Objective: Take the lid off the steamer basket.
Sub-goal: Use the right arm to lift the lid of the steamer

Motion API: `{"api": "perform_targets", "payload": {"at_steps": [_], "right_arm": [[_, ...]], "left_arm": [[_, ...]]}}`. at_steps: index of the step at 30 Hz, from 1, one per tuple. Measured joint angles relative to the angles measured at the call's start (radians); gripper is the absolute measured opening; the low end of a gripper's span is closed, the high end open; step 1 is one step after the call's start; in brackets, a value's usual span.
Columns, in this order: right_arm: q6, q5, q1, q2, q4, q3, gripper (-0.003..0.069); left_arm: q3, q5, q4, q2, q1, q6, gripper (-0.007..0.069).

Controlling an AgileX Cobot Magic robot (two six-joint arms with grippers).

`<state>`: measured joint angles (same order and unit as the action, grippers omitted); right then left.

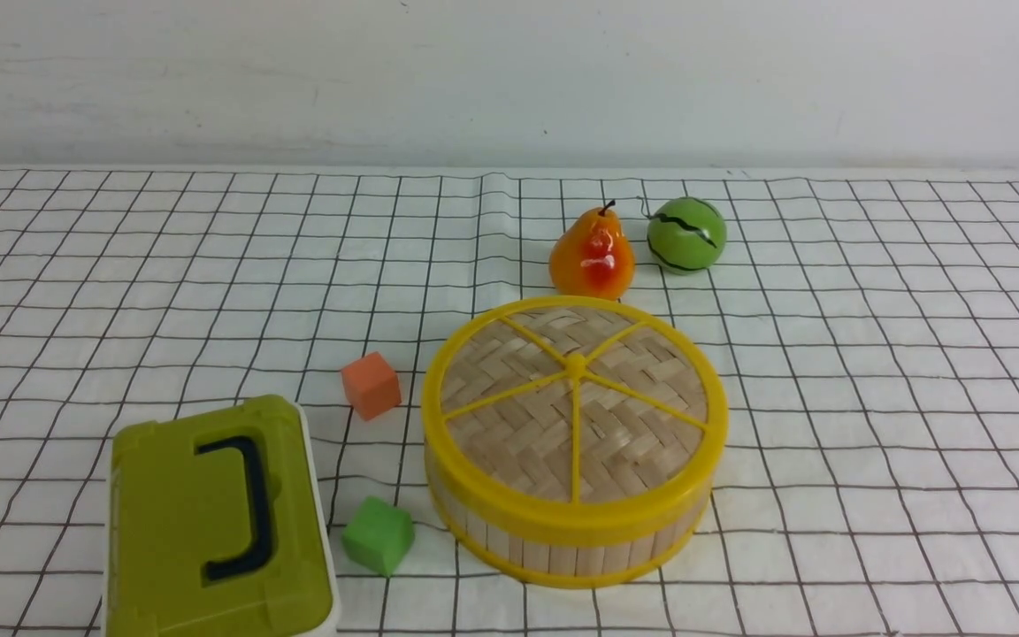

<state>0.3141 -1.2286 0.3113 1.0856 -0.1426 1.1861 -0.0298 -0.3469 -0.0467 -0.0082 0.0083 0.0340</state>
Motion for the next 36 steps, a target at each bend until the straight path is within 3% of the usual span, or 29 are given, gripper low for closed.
{"api": "perform_targets", "payload": {"at_steps": [5, 12, 16, 21, 25, 30, 36], "right_arm": [[-0.057, -0.018, 0.116, 0.201, 0.102, 0.152, -0.0015], [-0.067, -0.017, 0.167, 0.475, 0.06, 0.381, 0.0026], [-0.067, -0.015, 0.167, 0.606, 0.012, 0.489, 0.0128], [-0.067, -0.015, 0.201, 0.763, 0.005, 0.618, 0.0337], [-0.068, 0.009, 0.236, 0.859, 0.034, 0.687, 0.0417], [-0.086, 0.066, 0.247, 0.949, 0.048, 0.735, 0.0426], [-0.115, 0.121, 0.247, 1.019, 0.053, 0.744, 0.0358]], "left_arm": [[0.0, 0.0, 0.0, 0.0, 0.0, 0.0, 0.0239], [0.0, 0.0, 0.0, 0.0, 0.0, 0.0, 0.024], [0.0, 0.0, 0.0, 0.0, 0.0, 0.0, 0.024], [0.0, 0.0, 0.0, 0.0, 0.0, 0.0, 0.024], [0.0, 0.0, 0.0, 0.0, 0.0, 0.0, 0.024], [0.0, 0.0, 0.0, 0.0, 0.0, 0.0, 0.024], [0.0, 0.0, 0.0, 0.0, 0.0, 0.0, 0.024]]}}
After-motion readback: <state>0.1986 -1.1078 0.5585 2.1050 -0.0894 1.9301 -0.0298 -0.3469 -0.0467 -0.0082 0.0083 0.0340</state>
